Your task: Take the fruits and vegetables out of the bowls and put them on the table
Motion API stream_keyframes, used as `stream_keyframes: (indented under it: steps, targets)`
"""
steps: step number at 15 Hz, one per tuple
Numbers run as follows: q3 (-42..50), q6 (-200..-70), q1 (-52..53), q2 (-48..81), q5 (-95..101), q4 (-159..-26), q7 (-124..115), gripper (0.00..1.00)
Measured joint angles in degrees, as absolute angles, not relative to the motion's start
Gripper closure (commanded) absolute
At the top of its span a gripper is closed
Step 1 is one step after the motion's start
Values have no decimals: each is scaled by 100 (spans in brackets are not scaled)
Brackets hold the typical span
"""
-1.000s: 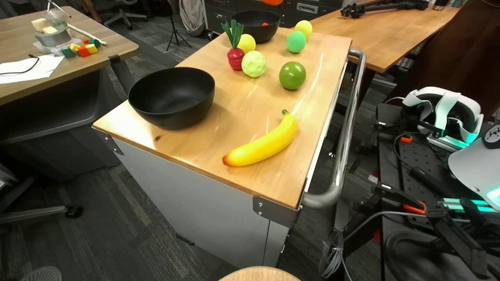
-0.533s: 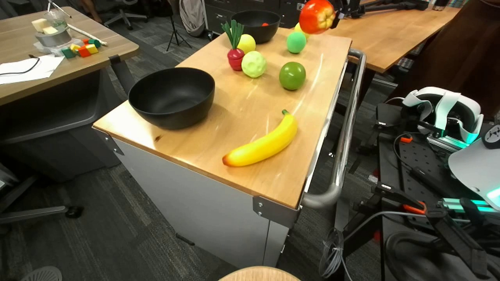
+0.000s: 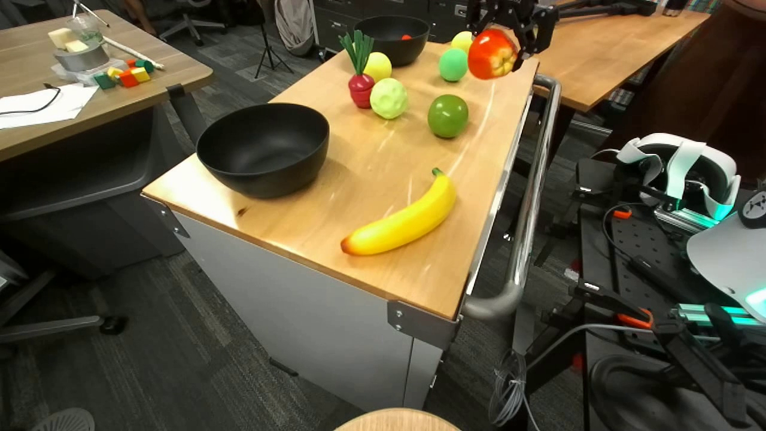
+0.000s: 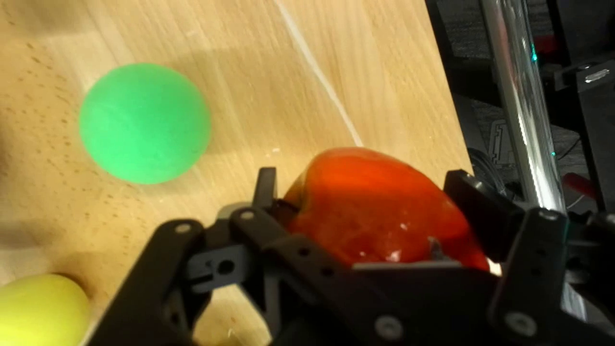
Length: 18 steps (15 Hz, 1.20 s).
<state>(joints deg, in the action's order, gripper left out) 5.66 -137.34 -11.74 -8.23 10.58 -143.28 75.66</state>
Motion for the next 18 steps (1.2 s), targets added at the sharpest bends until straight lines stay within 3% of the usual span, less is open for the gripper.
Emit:
stream_keyframes:
  steps: [2, 3, 5, 12, 18]
  targets:
    - [577, -13925, -1174, -654, 1218, -14326, 7302, 41]
    - [579, -14001, -1172, -579, 1272, -14323, 7199, 4]
    - [579, -14097, -1156, -469, 1326, -14309, 7021, 0]
    - [579, -14074, -934, -773, 1243, -14024, 6874, 0]
    - [769, -13608, -763, -1165, 703, -12643, 6670, 0]
